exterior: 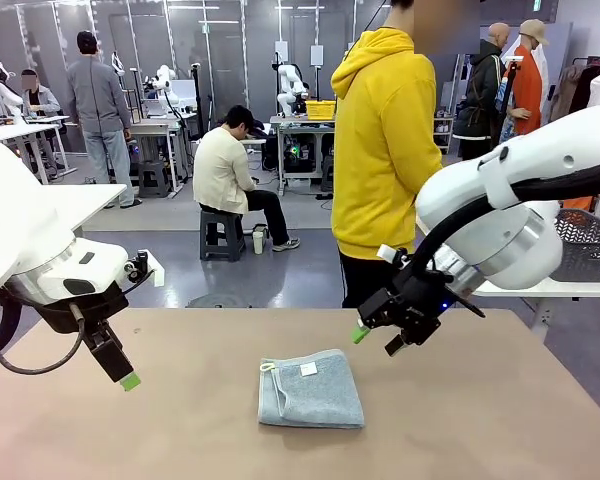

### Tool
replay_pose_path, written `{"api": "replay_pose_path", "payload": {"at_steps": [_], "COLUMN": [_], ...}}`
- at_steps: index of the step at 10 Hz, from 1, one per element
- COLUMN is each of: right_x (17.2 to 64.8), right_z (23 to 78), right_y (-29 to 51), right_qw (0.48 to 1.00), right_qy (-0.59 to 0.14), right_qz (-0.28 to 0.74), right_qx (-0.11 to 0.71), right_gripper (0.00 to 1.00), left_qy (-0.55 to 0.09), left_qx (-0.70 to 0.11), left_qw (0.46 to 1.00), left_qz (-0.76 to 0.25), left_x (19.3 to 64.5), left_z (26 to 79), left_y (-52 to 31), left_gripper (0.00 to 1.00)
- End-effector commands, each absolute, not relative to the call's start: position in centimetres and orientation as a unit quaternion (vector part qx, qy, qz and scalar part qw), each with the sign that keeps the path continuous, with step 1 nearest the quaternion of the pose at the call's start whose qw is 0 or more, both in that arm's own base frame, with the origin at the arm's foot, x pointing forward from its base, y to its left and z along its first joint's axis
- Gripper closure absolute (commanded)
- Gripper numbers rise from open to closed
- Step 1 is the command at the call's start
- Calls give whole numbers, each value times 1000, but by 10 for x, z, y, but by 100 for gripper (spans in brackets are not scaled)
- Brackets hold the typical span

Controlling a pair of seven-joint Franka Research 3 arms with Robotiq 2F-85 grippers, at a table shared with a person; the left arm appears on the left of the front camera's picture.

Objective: Fold the towels and place them in the basket.
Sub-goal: When a person lays out a Towel with hook on the table, fold it in half twice.

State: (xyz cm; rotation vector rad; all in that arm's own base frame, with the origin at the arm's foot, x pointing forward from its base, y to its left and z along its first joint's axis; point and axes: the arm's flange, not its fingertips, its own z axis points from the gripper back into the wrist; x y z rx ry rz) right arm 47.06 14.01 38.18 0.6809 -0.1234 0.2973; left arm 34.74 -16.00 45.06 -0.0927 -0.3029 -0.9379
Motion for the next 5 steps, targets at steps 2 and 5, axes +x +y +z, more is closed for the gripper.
{"api": "replay_pose_path", "payload": {"at_steps": [2, 5], "right_x": [471, 471], "right_z": [366, 375], "right_y": [126, 130], "right_qw": [912, 921], "right_qy": [-66, -60], "right_qz": [148, 140], "right_qx": [377, 357], "right_gripper": [0, 0], "left_qy": [-147, -147], "left_qx": [-38, -38], "left_qw": [882, 882], "left_qz": [-446, -446], "left_x": [348, 348], "left_z": [450, 450], "left_y": [-161, -161], "left_gripper": [0, 0]}}
